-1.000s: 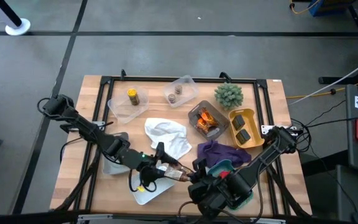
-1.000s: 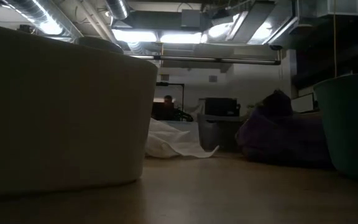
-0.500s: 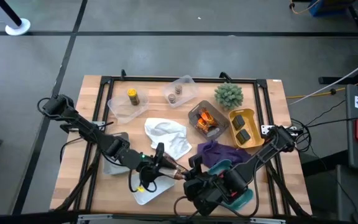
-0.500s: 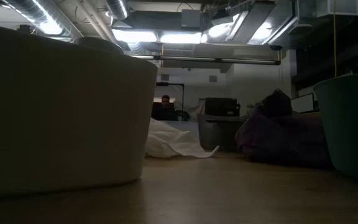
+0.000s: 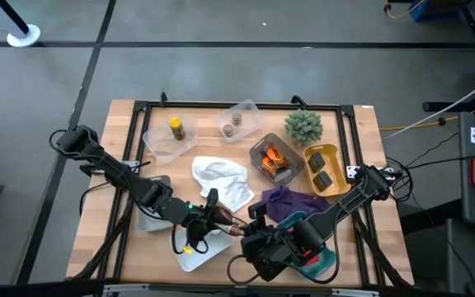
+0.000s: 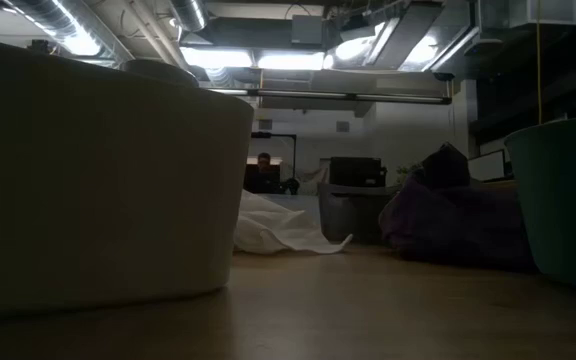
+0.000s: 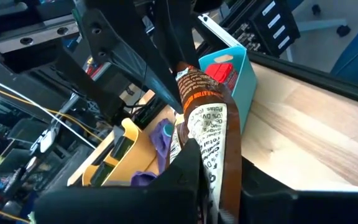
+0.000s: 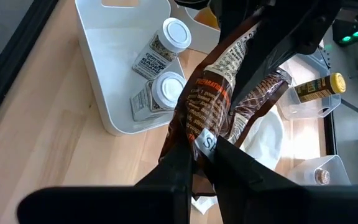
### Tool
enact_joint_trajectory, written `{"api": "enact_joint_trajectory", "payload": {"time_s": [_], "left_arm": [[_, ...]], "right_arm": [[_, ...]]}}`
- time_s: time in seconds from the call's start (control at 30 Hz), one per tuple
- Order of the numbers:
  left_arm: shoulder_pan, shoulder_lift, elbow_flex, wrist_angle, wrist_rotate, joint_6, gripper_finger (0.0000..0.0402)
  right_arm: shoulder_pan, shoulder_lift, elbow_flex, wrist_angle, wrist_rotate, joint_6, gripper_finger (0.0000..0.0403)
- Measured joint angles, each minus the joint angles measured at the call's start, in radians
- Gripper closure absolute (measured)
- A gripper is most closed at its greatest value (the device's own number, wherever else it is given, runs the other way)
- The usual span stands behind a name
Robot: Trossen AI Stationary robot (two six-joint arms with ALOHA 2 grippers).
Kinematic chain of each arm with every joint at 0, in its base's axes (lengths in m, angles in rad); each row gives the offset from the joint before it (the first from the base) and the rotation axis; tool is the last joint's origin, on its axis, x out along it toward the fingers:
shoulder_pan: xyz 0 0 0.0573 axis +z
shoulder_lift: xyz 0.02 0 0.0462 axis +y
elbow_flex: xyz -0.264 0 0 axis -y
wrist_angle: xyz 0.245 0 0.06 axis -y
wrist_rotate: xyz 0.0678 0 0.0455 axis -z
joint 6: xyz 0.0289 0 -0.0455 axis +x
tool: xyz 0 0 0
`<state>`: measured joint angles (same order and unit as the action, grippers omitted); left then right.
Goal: Sort spices by type
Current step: Put the orange spice pack into the black bin
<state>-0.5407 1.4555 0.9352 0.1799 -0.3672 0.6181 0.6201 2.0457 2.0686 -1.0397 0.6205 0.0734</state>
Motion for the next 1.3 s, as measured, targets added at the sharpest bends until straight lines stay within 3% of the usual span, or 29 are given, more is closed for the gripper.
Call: {"api": "enact_joint_trajectory", "payload": {"time_s": [0.43,0.63,0.87,1.13,1.3], "left_arm": [[0.0,0.0,0.0,-0.026,0.006,-0.039,0.0396],[0.0,0.0,0.0,-0.046,0.003,-0.079,0.0396],[0.008,0.0,0.0,-0.053,0.001,-0.1,0.0394],[0.09,0.0,0.0,-0.029,0.027,-0.167,0.0393],[0.179,0.008,0.0,0.034,0.098,-0.176,0.0397]], "right_arm": [[-0.018,0.0,0.001,0.002,-0.094,0.075,0.0355],[-0.034,0.0,0.001,-0.008,-0.151,0.087,0.0308],[-0.045,-0.004,0.001,-0.074,-0.15,0.083,0.0253],[-0.03,-0.077,0.001,-0.245,-0.111,0.189,0.0249],[-0.009,-0.111,0.001,-0.381,-0.002,0.196,0.0249]]}}
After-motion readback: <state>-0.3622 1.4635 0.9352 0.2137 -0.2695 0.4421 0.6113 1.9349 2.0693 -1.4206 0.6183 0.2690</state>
